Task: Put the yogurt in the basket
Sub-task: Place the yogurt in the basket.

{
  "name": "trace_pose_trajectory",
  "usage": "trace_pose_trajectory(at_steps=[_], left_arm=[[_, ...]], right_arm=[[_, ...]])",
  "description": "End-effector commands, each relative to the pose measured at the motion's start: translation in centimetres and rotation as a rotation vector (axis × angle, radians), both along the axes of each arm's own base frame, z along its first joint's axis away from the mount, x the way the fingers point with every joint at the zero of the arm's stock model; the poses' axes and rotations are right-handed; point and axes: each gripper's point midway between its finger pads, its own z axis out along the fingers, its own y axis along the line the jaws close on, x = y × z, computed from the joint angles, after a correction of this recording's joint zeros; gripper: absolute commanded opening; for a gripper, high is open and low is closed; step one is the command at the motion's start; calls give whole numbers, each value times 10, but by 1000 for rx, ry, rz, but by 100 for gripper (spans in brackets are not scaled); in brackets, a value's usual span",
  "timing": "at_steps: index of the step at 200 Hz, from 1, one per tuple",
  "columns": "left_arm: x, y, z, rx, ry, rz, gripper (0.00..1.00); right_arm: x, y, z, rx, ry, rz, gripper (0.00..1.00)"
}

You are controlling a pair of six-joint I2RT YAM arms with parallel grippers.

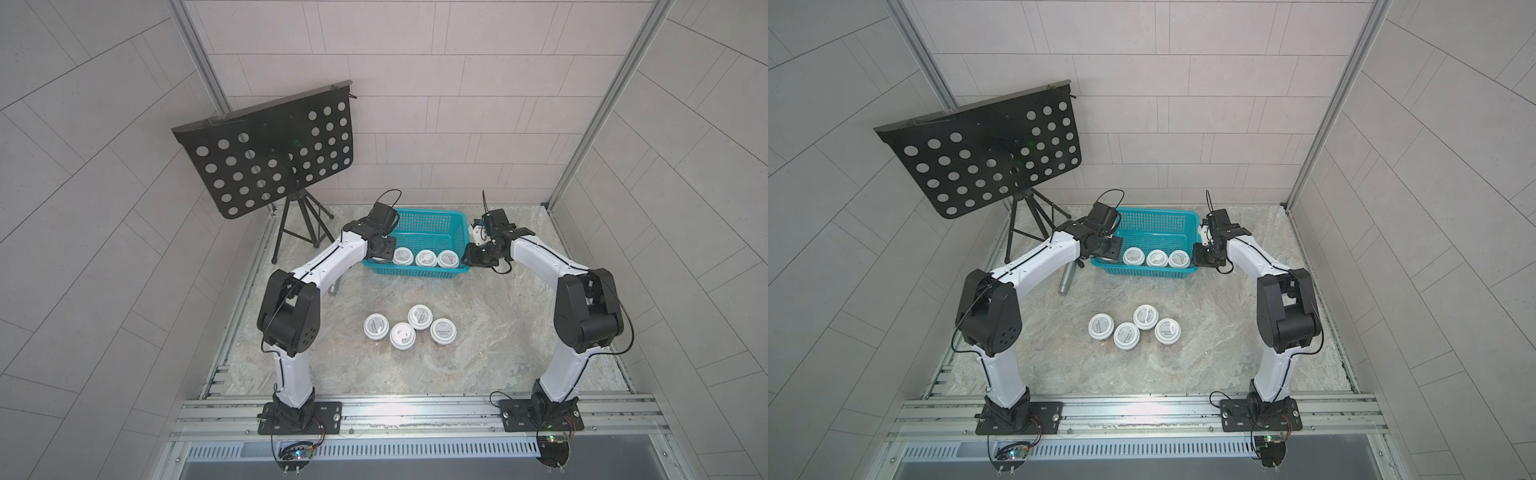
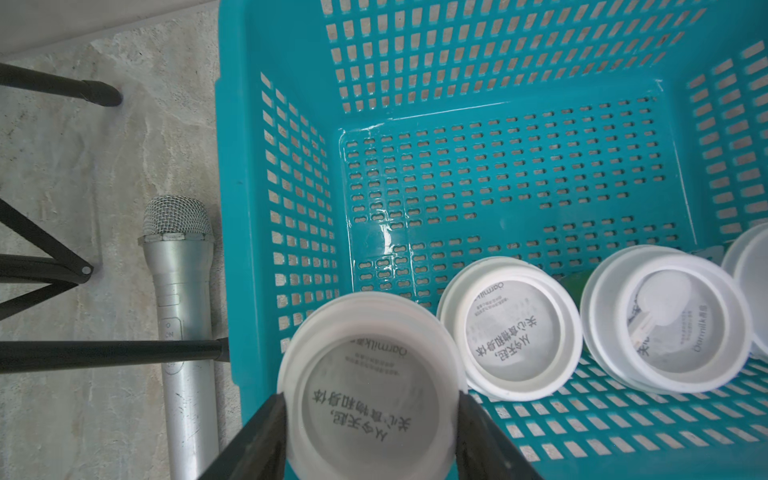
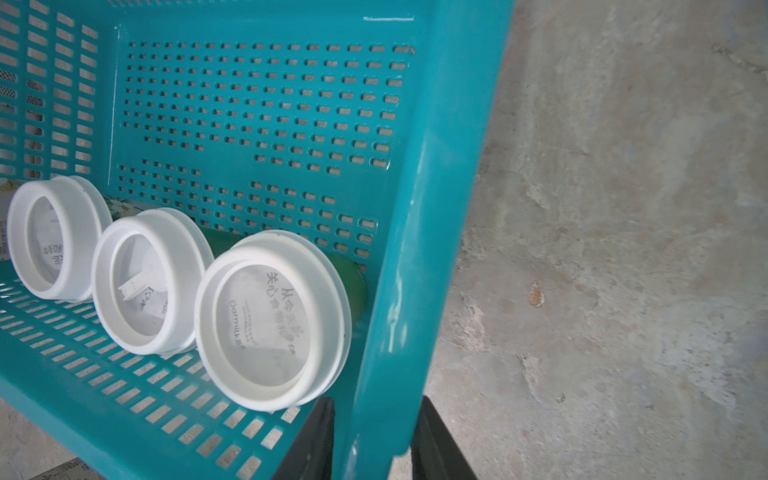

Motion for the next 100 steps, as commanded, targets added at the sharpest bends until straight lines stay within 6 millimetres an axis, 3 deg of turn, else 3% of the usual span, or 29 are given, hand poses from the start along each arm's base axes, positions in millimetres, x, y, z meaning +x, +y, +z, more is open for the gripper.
trace_pose_trajectory(at_steps=[1, 100], left_arm=[[1, -4, 2, -16, 18, -19, 64], [-2, -8, -9, -21, 53, -42, 63]], right_arm=[[-8, -5, 7, -34, 5, 1, 35], [-8, -4, 5, -36, 11, 7, 36]])
